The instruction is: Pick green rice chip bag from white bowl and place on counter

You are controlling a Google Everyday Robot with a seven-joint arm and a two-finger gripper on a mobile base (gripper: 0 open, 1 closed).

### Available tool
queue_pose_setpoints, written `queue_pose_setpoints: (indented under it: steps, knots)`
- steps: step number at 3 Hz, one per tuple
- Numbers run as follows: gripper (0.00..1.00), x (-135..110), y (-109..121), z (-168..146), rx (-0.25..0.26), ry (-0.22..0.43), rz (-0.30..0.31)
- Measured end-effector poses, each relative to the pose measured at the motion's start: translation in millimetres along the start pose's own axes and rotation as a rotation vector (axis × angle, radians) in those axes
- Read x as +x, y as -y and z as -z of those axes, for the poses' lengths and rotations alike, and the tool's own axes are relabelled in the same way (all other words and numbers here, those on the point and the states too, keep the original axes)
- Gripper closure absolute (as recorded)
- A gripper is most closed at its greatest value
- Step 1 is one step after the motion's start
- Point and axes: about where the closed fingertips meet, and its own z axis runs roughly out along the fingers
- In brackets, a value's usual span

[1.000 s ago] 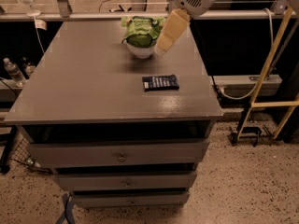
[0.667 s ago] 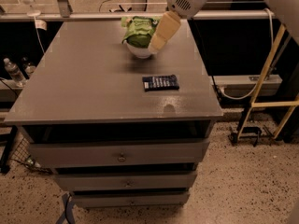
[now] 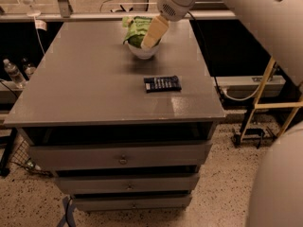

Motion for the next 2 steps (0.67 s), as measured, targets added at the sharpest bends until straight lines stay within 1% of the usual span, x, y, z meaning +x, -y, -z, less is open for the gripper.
queue_pose_setpoints:
  steps: [1, 2]
  knots:
    - [0.0, -7.5, 0.1, -18.4, 0.011, 0.001, -0.01]
    - [0.0, -17.5, -7.7, -31.0, 0.009, -0.007, -0.002]
